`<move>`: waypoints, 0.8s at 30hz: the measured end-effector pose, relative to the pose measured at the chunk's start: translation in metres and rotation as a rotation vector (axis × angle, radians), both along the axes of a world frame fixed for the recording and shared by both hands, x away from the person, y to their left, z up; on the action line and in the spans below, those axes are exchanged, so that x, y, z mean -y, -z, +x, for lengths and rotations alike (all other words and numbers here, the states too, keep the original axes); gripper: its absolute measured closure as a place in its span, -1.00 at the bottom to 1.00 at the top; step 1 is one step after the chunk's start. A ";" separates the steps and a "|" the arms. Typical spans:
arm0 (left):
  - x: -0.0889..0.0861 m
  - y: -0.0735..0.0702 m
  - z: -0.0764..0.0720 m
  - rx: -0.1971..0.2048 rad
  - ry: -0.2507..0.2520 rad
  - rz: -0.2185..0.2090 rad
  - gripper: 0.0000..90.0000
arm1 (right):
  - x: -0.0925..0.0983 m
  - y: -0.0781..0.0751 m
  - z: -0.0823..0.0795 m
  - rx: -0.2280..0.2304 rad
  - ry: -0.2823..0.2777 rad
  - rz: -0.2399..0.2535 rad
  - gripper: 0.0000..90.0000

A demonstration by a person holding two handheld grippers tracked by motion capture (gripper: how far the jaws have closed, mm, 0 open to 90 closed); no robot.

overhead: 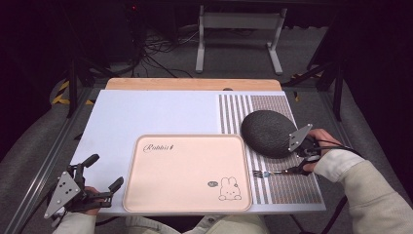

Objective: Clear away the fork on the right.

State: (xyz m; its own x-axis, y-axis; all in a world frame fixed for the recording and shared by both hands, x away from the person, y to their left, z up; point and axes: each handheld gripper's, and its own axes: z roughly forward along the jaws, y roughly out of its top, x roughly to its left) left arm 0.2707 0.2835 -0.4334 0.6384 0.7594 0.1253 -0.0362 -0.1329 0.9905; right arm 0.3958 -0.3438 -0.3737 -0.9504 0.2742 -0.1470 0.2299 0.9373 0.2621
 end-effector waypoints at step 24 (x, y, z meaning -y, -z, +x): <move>0.000 0.000 0.000 -0.001 0.000 0.001 -0.99 | 0.001 0.018 0.002 -0.076 -0.016 -0.092 -0.27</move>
